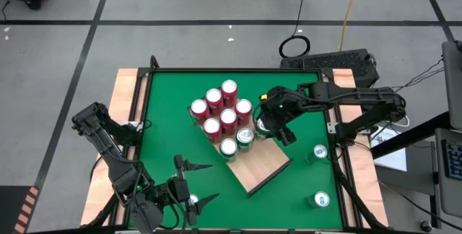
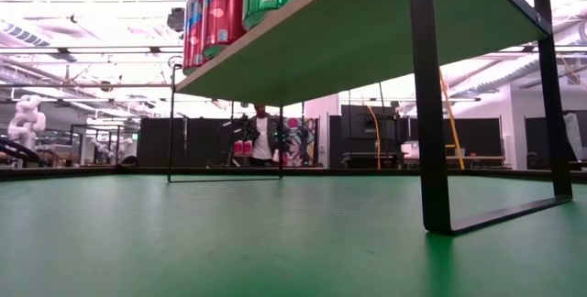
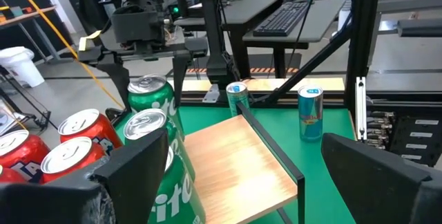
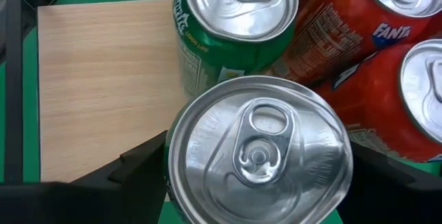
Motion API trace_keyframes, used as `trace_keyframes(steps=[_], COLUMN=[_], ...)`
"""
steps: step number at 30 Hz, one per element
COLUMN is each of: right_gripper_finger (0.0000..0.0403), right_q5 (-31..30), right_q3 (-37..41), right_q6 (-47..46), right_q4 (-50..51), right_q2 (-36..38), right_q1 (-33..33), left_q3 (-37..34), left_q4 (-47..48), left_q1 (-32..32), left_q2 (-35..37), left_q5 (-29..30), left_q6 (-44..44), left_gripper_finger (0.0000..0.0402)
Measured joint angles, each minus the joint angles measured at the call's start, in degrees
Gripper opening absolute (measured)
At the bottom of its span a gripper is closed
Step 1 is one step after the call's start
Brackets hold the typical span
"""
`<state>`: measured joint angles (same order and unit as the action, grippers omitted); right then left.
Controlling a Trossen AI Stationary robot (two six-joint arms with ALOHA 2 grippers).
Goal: Place canned beverage on shelf
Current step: Put the green soda can on the shelf aligned with the other green soda can
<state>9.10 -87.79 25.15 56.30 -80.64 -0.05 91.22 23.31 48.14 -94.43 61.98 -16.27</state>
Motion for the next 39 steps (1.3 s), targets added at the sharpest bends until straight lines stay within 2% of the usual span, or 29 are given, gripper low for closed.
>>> trace_keyframes(steps=[39], right_gripper_finger=[0.0309], right_q5=[0.06], right_q3=[3.76], right_q6=[1.51], right_q4=[-3.56], right_q2=[-0.13], right_q1=[-0.74], left_q3=[0.0], left_q4=[0.16], left_q1=[0.0], left_q2=[-0.04], left_q5=[0.0], left_q6=[0.05], left_gripper_finger=[0.0377])
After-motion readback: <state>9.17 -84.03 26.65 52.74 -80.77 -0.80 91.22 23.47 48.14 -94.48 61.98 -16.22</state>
